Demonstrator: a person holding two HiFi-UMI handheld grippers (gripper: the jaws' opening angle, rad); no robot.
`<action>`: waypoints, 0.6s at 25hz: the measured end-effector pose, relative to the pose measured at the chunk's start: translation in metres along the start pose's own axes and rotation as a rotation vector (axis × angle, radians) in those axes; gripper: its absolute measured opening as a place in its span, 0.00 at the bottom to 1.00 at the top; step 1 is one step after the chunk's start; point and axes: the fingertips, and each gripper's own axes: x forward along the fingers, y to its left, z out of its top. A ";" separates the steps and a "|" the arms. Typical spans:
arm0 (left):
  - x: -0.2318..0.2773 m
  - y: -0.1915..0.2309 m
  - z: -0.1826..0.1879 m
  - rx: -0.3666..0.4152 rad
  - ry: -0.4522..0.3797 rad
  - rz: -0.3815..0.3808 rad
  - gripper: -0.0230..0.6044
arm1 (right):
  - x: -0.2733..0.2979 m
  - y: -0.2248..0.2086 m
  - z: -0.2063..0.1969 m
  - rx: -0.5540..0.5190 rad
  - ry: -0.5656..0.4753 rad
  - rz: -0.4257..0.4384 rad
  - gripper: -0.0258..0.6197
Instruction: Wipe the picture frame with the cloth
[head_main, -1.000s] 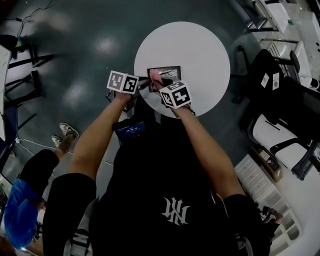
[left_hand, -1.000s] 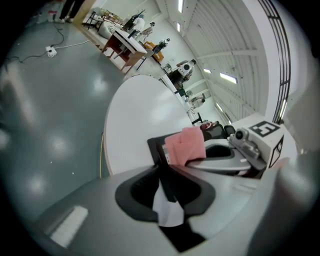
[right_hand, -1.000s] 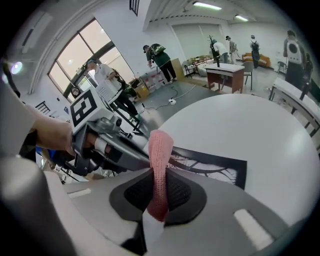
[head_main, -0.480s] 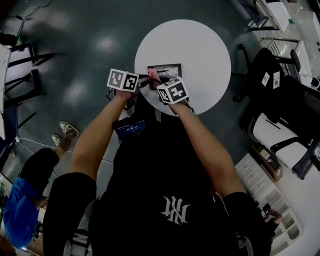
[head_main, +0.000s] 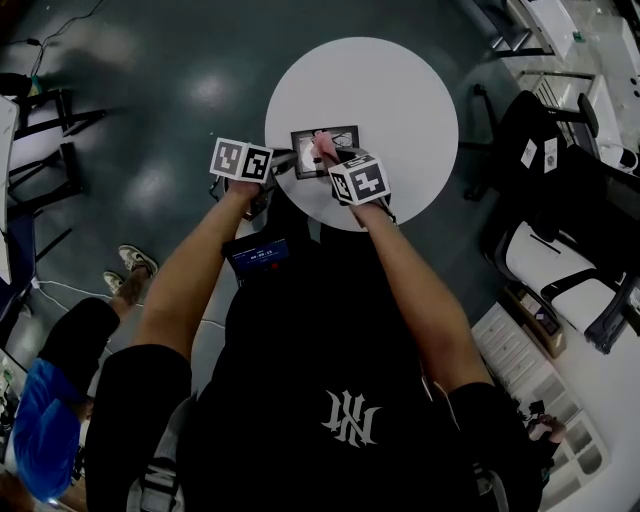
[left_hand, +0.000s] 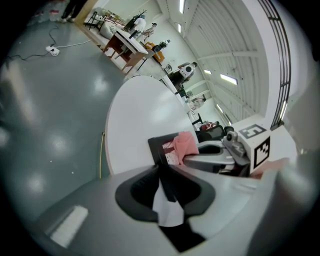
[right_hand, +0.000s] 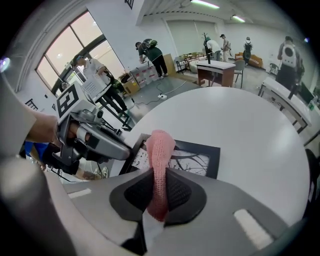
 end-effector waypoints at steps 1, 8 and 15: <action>0.000 0.000 0.000 0.000 0.001 -0.001 0.13 | -0.002 -0.005 -0.001 0.008 0.002 -0.012 0.09; 0.000 0.000 -0.001 0.001 0.005 -0.003 0.13 | -0.013 -0.032 -0.014 0.035 0.007 -0.073 0.09; 0.000 -0.001 0.000 0.001 0.005 -0.005 0.13 | -0.024 -0.042 -0.013 -0.017 0.009 -0.125 0.09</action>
